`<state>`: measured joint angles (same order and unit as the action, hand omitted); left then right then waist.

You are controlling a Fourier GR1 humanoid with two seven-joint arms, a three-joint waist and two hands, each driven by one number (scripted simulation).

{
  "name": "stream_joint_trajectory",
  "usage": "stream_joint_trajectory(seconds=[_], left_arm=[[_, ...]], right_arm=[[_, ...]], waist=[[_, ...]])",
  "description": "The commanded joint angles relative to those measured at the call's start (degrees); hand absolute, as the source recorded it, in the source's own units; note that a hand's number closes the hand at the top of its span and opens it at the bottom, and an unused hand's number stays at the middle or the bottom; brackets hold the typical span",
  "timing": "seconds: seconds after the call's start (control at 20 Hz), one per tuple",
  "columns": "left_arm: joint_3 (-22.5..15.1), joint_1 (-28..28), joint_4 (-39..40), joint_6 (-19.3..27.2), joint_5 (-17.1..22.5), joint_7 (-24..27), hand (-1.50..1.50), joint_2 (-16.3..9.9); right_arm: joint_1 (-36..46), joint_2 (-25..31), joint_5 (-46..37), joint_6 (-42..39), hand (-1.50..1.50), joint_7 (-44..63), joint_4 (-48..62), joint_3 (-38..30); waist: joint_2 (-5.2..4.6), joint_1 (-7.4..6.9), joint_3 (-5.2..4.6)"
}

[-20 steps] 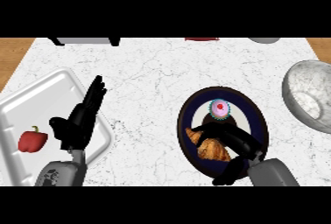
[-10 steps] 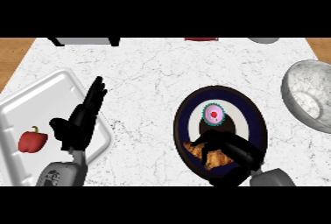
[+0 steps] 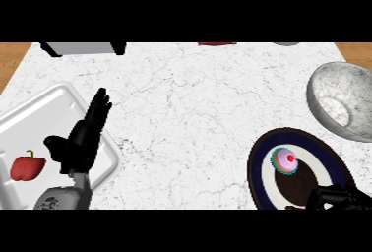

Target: Pick the croissant from the plate and place it in the bowl

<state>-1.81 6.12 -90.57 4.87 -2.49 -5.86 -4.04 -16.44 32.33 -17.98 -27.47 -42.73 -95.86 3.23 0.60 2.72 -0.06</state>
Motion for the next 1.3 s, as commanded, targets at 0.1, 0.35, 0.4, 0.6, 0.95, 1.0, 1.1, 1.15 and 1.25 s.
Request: stream_joint_trajectory(seconds=[0.1,0.35,0.4,0.6,0.95,1.0,1.1,1.15,1.25], left_arm=[[0.2,-0.3,1.1,-0.6,-0.1,1.4,0.00,-0.5],[-0.6,-0.5,-2.8,0.2,-0.1,-2.8,0.00,0.2],[1.1,0.1,-0.5,-0.3,0.0,-0.3,0.00,-1.2],[1.9,0.1,1.0,-2.3,1.6,1.1,0.00,-1.7],[-2.6,0.4,0.9,-0.4,-1.6,0.3,0.00,2.0],[0.4,2.8,4.6,-1.0,-0.6,3.3,0.00,0.5],[-1.0,3.7,-0.5,-0.1,-1.1,-2.6,0.00,0.8],[0.2,4.5,4.5,-0.5,-1.0,1.2,0.00,0.8],[-3.2,-0.2,-1.2,-1.1,-1.4,-0.4,0.00,2.0]], right_arm=[[-9.7,7.0,15.4,-4.5,1.50,-11.8,-11.1,-11.8],[-18.8,12.5,26.6,-4.7,1.50,-10.4,-20.1,-24.7],[-20.4,13.0,28.9,-4.4,1.50,-8.8,-22.7,-27.7],[-20.5,16.1,40.6,-6.0,1.50,0.9,-24.6,-38.9],[-16.7,17.7,56.3,-4.2,1.50,21.8,-29.5,-48.3],[-13.2,20.9,58.0,-3.2,1.50,24.4,-27.0,-47.0],[-8.1,24.7,57.4,3.0,1.50,29.3,-25.1,-44.6],[-7.6,24.9,59.4,1.1,1.50,31.0,-25.0,-47.2],[-3.1,26.6,57.5,2.3,1.50,32.7,-21.8,-40.5]], waist=[[-0.04,0.52,-0.03],[0.08,0.07,0.00],[-0.02,0.31,-0.06],[-0.33,-1.08,-0.07],[-0.49,-2.05,-0.03],[-0.66,-2.42,-0.03],[-0.73,-3.35,-0.01],[-0.69,-2.67,-0.02],[-0.71,-3.45,0.03]])
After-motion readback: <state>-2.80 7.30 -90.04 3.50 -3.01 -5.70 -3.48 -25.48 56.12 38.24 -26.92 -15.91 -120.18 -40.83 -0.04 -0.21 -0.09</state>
